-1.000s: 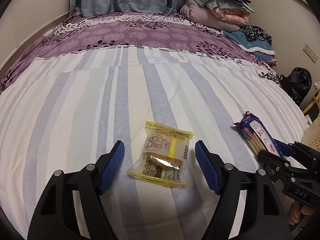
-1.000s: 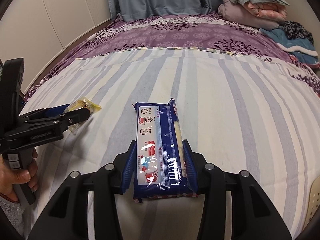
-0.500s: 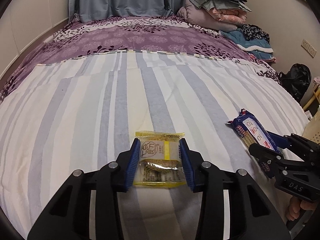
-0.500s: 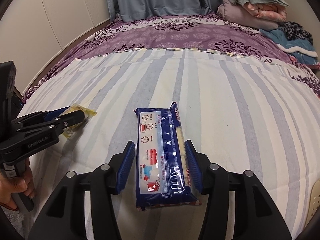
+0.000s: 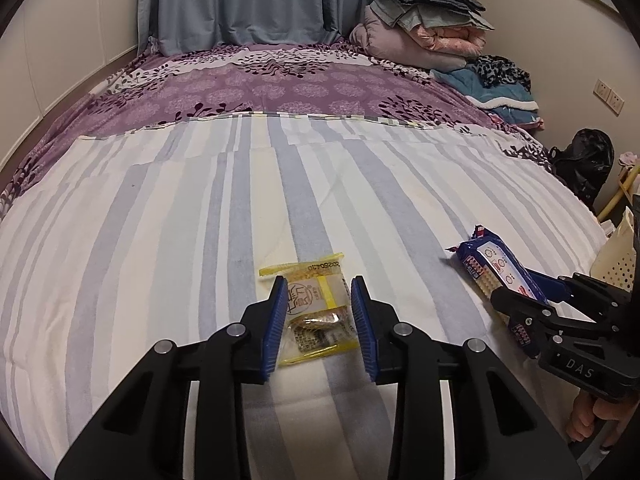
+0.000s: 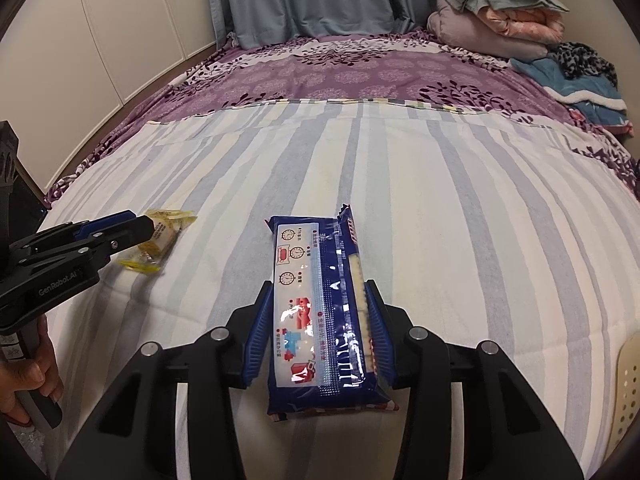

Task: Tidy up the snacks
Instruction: 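Carry the wafer packet into the basket with the right gripper while the left gripper carries its packet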

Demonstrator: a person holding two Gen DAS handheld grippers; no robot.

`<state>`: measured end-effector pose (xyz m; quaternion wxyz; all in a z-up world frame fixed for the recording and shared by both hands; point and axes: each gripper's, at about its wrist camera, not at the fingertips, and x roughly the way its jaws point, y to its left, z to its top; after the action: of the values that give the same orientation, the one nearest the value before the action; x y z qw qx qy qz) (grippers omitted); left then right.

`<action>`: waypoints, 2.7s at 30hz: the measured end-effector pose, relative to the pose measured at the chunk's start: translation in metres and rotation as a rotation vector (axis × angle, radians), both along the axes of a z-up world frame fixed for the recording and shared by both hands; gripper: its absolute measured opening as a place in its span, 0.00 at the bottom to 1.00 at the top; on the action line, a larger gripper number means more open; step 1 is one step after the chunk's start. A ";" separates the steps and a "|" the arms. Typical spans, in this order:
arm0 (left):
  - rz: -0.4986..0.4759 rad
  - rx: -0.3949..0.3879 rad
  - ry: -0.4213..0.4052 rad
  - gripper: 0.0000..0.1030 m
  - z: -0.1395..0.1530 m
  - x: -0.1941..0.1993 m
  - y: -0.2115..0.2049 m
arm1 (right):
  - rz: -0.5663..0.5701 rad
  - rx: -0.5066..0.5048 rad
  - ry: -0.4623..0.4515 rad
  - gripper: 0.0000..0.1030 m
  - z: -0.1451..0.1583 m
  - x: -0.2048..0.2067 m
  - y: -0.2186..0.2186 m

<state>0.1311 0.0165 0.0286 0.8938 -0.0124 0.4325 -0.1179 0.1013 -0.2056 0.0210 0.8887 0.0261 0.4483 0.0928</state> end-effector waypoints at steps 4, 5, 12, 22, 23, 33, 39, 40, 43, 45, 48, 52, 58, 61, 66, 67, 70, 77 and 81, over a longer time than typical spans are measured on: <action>0.017 -0.001 0.004 0.36 -0.001 0.000 0.003 | -0.011 0.015 -0.007 0.43 0.004 -0.008 -0.006; 0.024 0.000 0.011 0.48 -0.003 0.001 0.004 | -0.012 0.016 -0.008 0.43 0.004 -0.009 -0.007; 0.031 0.007 0.047 0.65 -0.016 0.012 0.006 | -0.017 0.027 0.000 0.43 0.001 -0.015 -0.009; 0.015 0.013 0.045 0.38 -0.019 0.019 0.003 | -0.014 0.028 -0.011 0.43 0.001 -0.020 -0.008; 0.014 0.007 0.040 0.38 -0.017 0.015 0.004 | -0.015 0.033 -0.015 0.43 0.003 -0.021 -0.008; -0.026 -0.071 -0.007 0.38 0.017 -0.028 -0.001 | -0.021 0.084 -0.071 0.43 0.030 -0.047 -0.019; -0.074 -0.079 -0.046 0.38 0.040 -0.057 -0.017 | -0.051 0.123 -0.118 0.43 0.053 -0.073 -0.039; -0.083 -0.080 -0.052 0.38 0.043 -0.060 -0.020 | -0.060 0.128 -0.130 0.43 0.058 -0.079 -0.044; -0.110 -0.081 -0.075 0.38 0.055 -0.072 -0.031 | -0.084 0.136 -0.161 0.43 0.069 -0.093 -0.057; -0.128 -0.080 -0.089 0.38 0.063 -0.079 -0.038 | -0.102 0.136 -0.184 0.43 0.077 -0.103 -0.066; -0.156 -0.080 -0.106 0.38 0.074 -0.088 -0.051 | -0.140 0.143 -0.218 0.43 0.090 -0.119 -0.084; -0.188 -0.091 -0.118 0.38 0.086 -0.098 -0.068 | -0.203 0.144 -0.271 0.43 0.106 -0.144 -0.114; -0.242 -0.085 -0.133 0.38 0.096 -0.112 -0.096 | -0.318 0.137 -0.324 0.43 0.117 -0.181 -0.163; -0.270 -0.082 -0.137 0.38 0.100 -0.117 -0.110 | -0.374 0.129 -0.335 0.43 0.118 -0.199 -0.187; -0.307 -0.077 -0.144 0.38 0.104 -0.123 -0.131 | -0.457 0.120 -0.331 0.43 0.112 -0.220 -0.218; -0.315 -0.076 -0.144 0.38 0.105 -0.124 -0.136 | -0.474 0.116 -0.328 0.43 0.110 -0.223 -0.224; -0.341 -0.075 -0.143 0.38 0.108 -0.128 -0.149 | -0.512 0.110 -0.318 0.43 0.104 -0.232 -0.238; -0.405 -0.067 -0.144 0.38 0.113 -0.136 -0.181 | -0.584 0.099 -0.314 0.64 0.095 -0.246 -0.265; -0.448 -0.063 -0.146 0.38 0.117 -0.142 -0.202 | -0.583 0.072 -0.333 0.65 0.096 -0.254 -0.268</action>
<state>-0.0111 -0.1856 0.1455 0.8734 0.0646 0.3550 -0.3270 -0.1526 -0.4737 0.1166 0.9373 0.1692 0.2671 -0.1466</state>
